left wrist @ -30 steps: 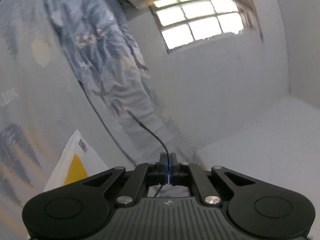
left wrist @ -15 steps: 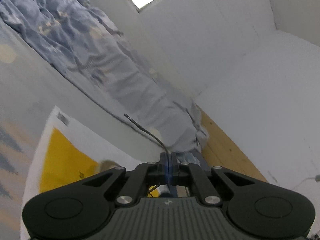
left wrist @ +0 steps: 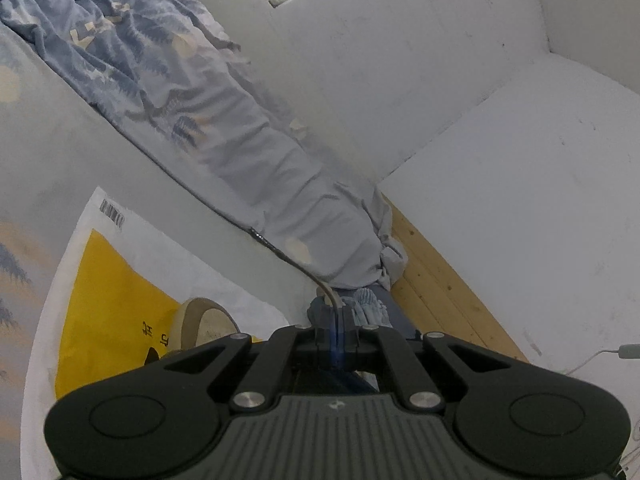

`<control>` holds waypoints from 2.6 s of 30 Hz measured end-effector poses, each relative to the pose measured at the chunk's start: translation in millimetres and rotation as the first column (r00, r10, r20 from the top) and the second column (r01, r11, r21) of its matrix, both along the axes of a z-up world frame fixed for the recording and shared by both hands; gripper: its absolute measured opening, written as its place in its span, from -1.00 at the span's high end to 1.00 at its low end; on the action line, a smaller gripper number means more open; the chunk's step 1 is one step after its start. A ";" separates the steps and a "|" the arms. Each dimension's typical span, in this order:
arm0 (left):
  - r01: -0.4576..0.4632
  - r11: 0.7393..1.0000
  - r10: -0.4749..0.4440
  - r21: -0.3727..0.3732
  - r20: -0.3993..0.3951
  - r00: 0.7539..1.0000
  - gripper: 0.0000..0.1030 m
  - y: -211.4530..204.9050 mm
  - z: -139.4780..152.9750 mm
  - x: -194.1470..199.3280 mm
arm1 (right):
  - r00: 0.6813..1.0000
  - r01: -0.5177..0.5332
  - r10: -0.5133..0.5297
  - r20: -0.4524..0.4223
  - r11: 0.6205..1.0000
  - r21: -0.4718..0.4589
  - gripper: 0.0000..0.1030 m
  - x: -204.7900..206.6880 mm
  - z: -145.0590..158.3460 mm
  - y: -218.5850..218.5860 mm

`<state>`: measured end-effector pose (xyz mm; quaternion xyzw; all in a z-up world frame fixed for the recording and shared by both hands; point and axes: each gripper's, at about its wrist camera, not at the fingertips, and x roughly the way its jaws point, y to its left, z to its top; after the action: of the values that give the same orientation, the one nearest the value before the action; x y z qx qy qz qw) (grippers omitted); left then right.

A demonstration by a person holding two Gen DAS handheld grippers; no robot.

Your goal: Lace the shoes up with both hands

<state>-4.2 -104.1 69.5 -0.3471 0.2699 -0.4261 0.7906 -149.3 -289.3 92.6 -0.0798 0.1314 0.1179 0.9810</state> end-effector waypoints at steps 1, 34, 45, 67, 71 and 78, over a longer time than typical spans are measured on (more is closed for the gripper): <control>0.003 1.000 -0.003 0.000 -0.001 1.000 1.00 -0.6 -0.3 -0.6 | 1.000 0.001 -0.001 -0.002 1.000 -0.002 0.78 0.4 -0.2 -0.1; -0.120 0.992 0.121 -0.047 0.005 0.993 1.00 29.1 5.1 6.6 | 0.992 -0.120 0.113 -0.050 0.980 -0.157 0.94 -7.2 -16.9 20.1; -0.166 0.986 0.167 -0.018 0.049 0.985 1.00 31.7 13.5 3.8 | 0.989 -0.131 0.121 -0.082 0.982 -0.136 0.94 -4.7 -19.0 17.5; -0.123 0.852 -0.184 0.508 0.512 0.839 1.00 -65.9 37.9 -69.5 | 0.995 -0.087 0.102 0.011 0.788 0.609 0.34 15.8 27.4 -114.0; -0.108 0.852 -0.204 0.513 0.513 0.834 1.00 -71.2 35.2 -70.5 | 0.995 -0.078 0.104 -0.010 0.806 0.587 0.47 18.3 28.9 -114.8; -0.095 0.850 -0.218 0.519 0.511 0.831 1.00 -70.5 31.6 -70.9 | 0.993 -0.078 0.113 -0.029 0.823 0.562 0.87 16.7 24.1 -107.6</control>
<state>-75.1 -174.7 101.1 0.0287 0.1472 -0.4441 0.8833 -132.6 -396.8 116.7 0.2082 0.1167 0.2026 0.9497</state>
